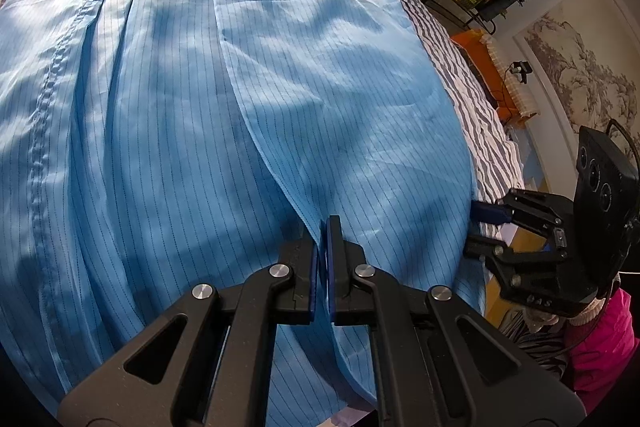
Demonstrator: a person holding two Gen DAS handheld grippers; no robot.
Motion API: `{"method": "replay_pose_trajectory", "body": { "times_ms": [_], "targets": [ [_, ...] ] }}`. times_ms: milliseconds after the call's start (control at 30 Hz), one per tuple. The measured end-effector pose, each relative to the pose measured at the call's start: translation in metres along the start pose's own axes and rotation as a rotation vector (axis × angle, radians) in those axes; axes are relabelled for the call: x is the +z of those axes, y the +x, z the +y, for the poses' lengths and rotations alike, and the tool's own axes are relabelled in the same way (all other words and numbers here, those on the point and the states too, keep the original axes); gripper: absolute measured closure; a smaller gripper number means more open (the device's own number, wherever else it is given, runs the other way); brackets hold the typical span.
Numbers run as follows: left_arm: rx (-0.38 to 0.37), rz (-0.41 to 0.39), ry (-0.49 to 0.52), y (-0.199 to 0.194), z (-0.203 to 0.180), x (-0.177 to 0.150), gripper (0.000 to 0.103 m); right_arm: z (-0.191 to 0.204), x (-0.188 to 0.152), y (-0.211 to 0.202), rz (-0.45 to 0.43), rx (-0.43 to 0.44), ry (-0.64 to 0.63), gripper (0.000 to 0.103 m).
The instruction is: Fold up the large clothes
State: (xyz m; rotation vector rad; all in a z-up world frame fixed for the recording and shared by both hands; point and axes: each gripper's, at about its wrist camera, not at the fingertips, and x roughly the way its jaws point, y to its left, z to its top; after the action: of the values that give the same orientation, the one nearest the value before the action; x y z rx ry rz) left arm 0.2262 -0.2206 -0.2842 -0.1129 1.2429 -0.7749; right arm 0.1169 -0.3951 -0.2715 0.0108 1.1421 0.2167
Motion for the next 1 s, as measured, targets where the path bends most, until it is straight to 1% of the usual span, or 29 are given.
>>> {"method": "replay_pose_trajectory", "body": {
  "times_ms": [33, 67, 200, 300, 400, 500, 567, 633, 667, 733, 867, 933, 967, 1000],
  "targets": [
    [-0.001, 0.001, -0.001, 0.0, 0.0, 0.0, 0.102, 0.0, 0.0, -0.001, -0.003, 0.001, 0.0, 0.086],
    [-0.002, 0.001, -0.001, 0.0, 0.0, 0.0, 0.102, 0.0, -0.001, -0.002, -0.005, -0.001, -0.001, 0.093],
    [-0.007, -0.008, 0.004, -0.003, -0.005, 0.001, 0.102, -0.001, -0.005, -0.011, -0.023, -0.017, 0.009, 0.1],
    [-0.01, -0.017, 0.012, -0.004, -0.008, 0.003, 0.102, -0.008, -0.013, -0.026, -0.045, -0.036, 0.034, 0.102],
    [-0.004, -0.018, 0.016, -0.003, -0.009, 0.003, 0.102, -0.018, -0.022, -0.043, -0.074, -0.023, 0.081, 0.103],
    [-0.005, -0.016, 0.008, 0.0, -0.009, 0.004, 0.102, -0.029, -0.032, -0.059, -0.098, -0.061, 0.13, 0.103],
    [0.002, -0.012, 0.01, 0.003, -0.01, 0.005, 0.102, -0.039, -0.037, -0.064, -0.105, -0.085, 0.175, 0.103],
    [0.004, -0.006, 0.01, 0.006, -0.01, 0.005, 0.102, -0.045, -0.041, -0.062, -0.089, -0.077, 0.194, 0.103],
    [0.003, -0.002, 0.01, 0.008, -0.011, 0.005, 0.102, -0.047, -0.043, -0.058, -0.059, -0.046, 0.205, 0.102],
    [-0.002, 0.008, 0.018, 0.008, -0.014, 0.003, 0.102, -0.047, -0.042, -0.056, -0.038, -0.036, 0.208, 0.102],
    [0.054, -0.017, 0.059, -0.002, -0.021, -0.002, 0.102, -0.055, -0.024, -0.06, -0.08, 0.019, 0.208, 0.102],
    [0.063, -0.033, 0.076, -0.012, -0.025, -0.008, 0.102, -0.065, -0.011, -0.059, -0.099, 0.061, 0.23, 0.099],
    [0.07, -0.044, 0.086, -0.017, -0.026, -0.011, 0.102, -0.072, -0.004, -0.056, -0.108, 0.07, 0.245, 0.092],
    [0.081, -0.056, 0.096, -0.021, -0.027, -0.014, 0.102, -0.076, 0.002, -0.052, -0.116, 0.06, 0.254, 0.08]
  ]
}}
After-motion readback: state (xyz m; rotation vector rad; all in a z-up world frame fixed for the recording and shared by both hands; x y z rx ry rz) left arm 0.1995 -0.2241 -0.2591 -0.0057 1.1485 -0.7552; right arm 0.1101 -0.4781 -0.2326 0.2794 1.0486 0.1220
